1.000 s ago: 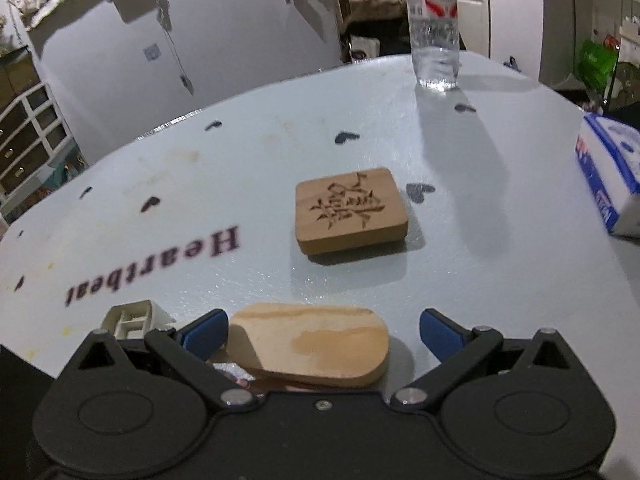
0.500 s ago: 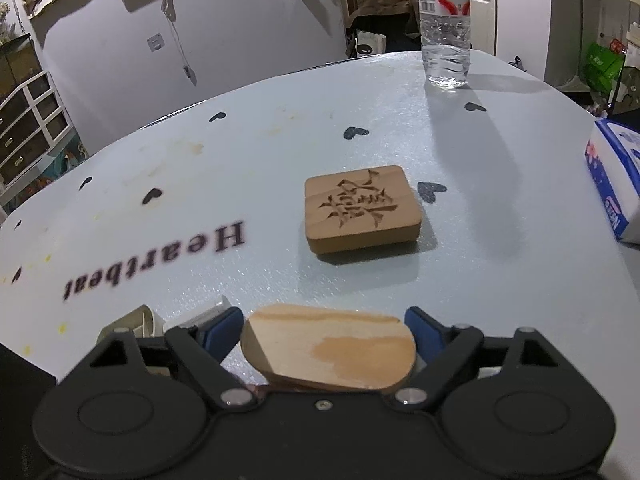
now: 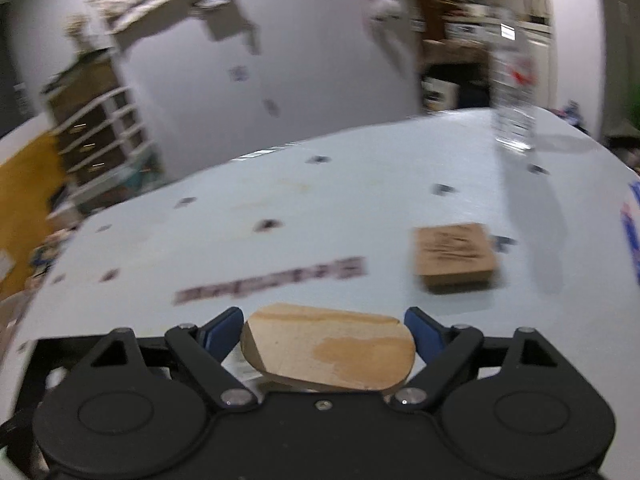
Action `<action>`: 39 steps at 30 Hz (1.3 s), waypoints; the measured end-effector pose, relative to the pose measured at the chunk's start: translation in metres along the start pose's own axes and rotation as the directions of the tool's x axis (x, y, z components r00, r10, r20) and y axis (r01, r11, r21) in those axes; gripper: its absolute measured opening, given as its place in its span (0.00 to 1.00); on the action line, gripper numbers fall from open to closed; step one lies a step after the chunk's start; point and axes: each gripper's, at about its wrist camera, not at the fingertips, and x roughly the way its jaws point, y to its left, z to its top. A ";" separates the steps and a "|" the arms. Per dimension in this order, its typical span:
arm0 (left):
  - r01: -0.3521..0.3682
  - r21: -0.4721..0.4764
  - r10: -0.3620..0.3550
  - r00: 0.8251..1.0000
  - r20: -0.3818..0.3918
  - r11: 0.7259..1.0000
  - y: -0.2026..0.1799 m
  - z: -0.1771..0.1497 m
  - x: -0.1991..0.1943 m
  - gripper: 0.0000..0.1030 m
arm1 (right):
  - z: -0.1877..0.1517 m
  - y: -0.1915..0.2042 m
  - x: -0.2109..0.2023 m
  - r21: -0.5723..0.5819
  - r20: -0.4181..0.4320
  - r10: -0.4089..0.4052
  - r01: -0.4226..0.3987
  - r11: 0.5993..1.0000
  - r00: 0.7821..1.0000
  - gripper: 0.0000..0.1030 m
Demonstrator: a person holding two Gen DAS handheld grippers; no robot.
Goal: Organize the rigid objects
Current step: 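Carry the oval wooden block into the black box and open the right gripper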
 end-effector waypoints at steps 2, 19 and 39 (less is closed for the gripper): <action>0.000 -0.001 0.000 1.000 0.001 1.000 0.000 -0.001 0.000 0.10 | -0.001 0.022 -0.005 -0.026 -0.004 0.065 -0.065 0.998 0.998 0.85; 0.012 0.004 -0.012 1.000 0.011 1.000 0.000 -0.002 -0.001 0.11 | -0.021 0.177 0.035 -0.172 -0.180 0.236 -0.266 0.948 0.955 0.85; 0.036 0.001 -0.036 0.999 0.011 0.999 0.005 -0.003 0.000 0.11 | -0.032 0.194 0.061 -0.257 -0.191 0.040 -0.089 0.962 0.981 0.92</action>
